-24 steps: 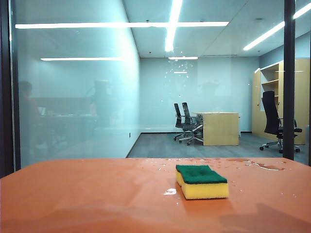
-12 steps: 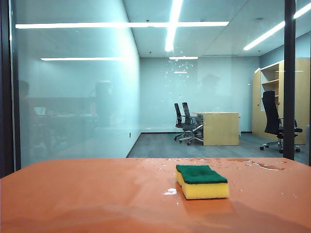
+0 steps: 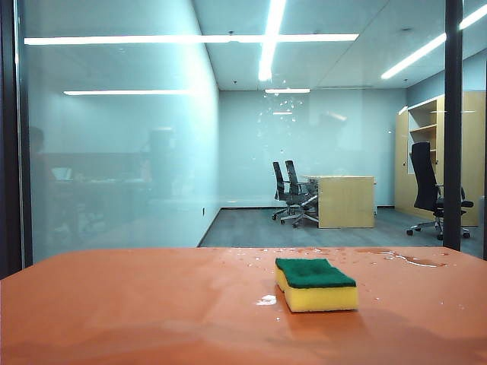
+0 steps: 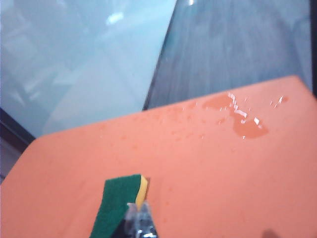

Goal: Pick up the sponge from the table, wipe the water off the glass, and finally place the sponge back on the table.

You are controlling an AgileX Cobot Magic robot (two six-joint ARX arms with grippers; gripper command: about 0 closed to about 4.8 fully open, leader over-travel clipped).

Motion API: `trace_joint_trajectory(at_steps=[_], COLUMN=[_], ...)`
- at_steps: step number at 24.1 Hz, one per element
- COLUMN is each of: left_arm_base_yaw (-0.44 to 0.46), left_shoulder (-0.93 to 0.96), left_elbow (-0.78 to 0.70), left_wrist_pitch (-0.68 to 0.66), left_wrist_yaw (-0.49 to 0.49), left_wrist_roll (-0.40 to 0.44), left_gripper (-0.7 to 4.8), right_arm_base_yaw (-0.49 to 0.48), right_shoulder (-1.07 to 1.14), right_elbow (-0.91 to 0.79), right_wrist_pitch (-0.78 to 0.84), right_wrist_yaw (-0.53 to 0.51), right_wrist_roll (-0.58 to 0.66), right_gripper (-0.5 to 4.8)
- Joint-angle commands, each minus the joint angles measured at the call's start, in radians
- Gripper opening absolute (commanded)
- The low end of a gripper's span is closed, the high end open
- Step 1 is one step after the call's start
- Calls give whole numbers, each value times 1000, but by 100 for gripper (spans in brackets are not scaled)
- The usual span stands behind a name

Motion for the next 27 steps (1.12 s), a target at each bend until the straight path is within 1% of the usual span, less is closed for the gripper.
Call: trace_joint_trajectory(at_steps=[1,4,5,6,8,9,12,13,14,15,16,22,25,26,27], left_arm_base_yaw=[0,0,0,0,0,0,0,0,0,0,0,0,0,0,0], left_shoulder=[2,2,2,2,2,2,2,2,2,2,2,2,2,2,2], left_elbow=[3,3,3,3,3,3,3,3,3,3,3,3,3,3,3], left_wrist_pitch=[-16,-38,-43,-53,-57,-57,-57,-56,-56,-56,-56,-56,-57,-56,-56], left_wrist_yaw=[7,7,7,7,7,7,17,41,63,76,84,102,138,146,155], left_wrist_roll=[0,0,0,0,1,1,1,4,11,13,13,11,11,11,11], left_gripper=[-5,-5,-5,-5,-5,-5,-5,-5,-5,-5,-5,-5,-5,-5,-5], right_arm_base_yaw=[6,26,35,51,72,81,115,131,145,153,159,193,208,225,239], right_shoulder=[128,251,291,364,445,480,591,650,706,738,764,947,1046,1094,1132], right_elbow=[62,122,140,177,215,231,274,288,302,311,319,375,415,433,449], right_wrist_pitch=[14,18,19,19,19,21,32,54,75,82,87,110,114,121,122], right_wrist_yaw=[-51,-75,-75,-73,-74,-75,-75,-81,-96,-107,-114,-167,-209,-225,-225], right_wrist_roll=[4,4,4,4,3,3,0,0,0,0,0,0,-5,-4,-4], right_gripper=[-9,-3,12,57,101,118,137,203,293,330,339,339,339,358,391])
